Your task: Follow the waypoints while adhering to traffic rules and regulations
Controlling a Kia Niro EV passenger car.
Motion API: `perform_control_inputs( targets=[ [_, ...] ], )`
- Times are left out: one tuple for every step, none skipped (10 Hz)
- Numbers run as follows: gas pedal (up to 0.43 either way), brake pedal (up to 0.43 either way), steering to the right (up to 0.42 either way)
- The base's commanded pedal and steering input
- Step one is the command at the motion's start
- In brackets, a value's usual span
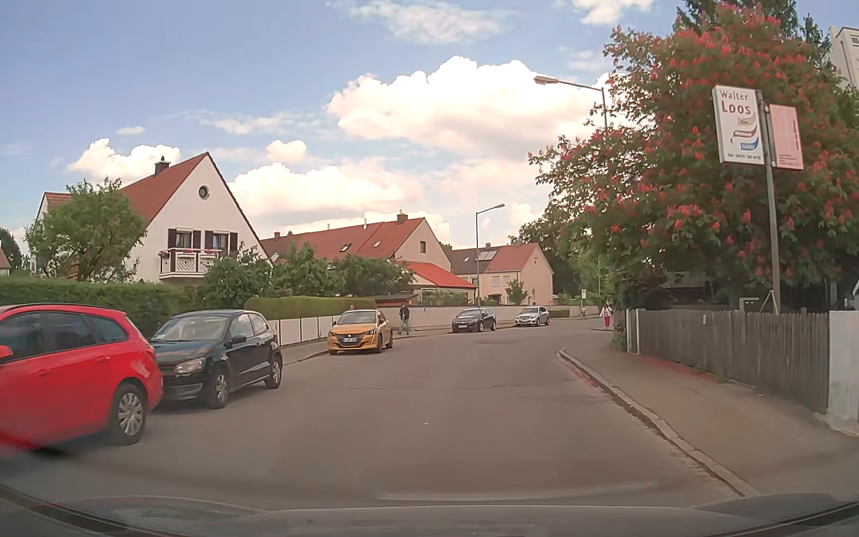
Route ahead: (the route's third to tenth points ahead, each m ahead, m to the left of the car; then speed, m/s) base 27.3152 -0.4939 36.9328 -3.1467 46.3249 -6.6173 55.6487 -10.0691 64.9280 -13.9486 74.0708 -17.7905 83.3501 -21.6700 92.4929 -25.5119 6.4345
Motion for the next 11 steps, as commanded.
perform_control_inputs(
  targets=[
    [0.0, 0.018, 0.015],
    [0.0, 0.037, 0.015],
    [0.0, 0.049, 0.016],
    [0.0, 0.073, 0.018],
    [0.0, 0.073, 0.019],
    [0.0, 0.073, 0.019],
    [0.0, 0.018, 0.019],
    [0.0, 0.018, 0.019],
    [0.0, 0.024, 0.02],
    [0.0, 0.024, 0.021],
    [0.067, 0.018, 0.02]
  ],
)
